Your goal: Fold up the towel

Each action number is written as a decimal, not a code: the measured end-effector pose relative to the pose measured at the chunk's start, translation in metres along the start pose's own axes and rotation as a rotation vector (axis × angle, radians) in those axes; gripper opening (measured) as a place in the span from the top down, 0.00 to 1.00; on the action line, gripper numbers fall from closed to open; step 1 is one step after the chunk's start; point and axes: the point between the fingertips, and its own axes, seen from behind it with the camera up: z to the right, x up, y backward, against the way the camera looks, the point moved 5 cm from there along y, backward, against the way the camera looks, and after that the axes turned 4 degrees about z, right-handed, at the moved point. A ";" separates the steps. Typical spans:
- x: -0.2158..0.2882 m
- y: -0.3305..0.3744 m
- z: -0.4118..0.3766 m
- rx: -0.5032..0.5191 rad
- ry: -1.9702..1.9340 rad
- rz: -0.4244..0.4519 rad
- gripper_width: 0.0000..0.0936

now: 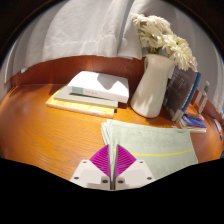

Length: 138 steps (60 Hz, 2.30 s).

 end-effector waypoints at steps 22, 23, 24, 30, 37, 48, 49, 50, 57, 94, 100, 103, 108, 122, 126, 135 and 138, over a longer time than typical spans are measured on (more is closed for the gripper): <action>0.073 0.062 0.114 -0.065 0.005 0.062 0.97; 0.075 0.067 0.125 -0.075 0.004 0.069 0.97; 0.076 0.070 0.136 -0.083 0.002 0.076 0.97; 0.063 0.077 0.202 -0.121 -0.007 0.077 0.97; 0.017 0.056 0.254 -0.105 -0.018 0.001 0.95; -0.006 0.053 0.289 -0.074 -0.057 0.000 0.34; -0.004 0.057 0.290 -0.074 -0.060 0.004 0.29; -0.001 0.061 0.291 -0.075 -0.060 0.011 0.25; 0.035 0.099 0.284 -0.065 -0.093 0.092 0.23; 0.051 0.351 0.144 -0.019 -0.199 0.306 0.20; 0.022 0.366 0.134 -0.021 -0.203 0.280 0.20; 0.009 0.371 0.130 -0.031 -0.189 0.259 0.20; -0.006 0.377 0.123 -0.028 -0.175 0.235 0.20; -0.020 0.388 0.115 -0.035 -0.155 0.223 0.20; -0.021 0.389 0.116 -0.041 -0.151 0.222 0.20; -0.023 0.390 0.114 -0.048 -0.157 0.219 0.20; -0.022 0.389 0.114 -0.051 -0.158 0.217 0.20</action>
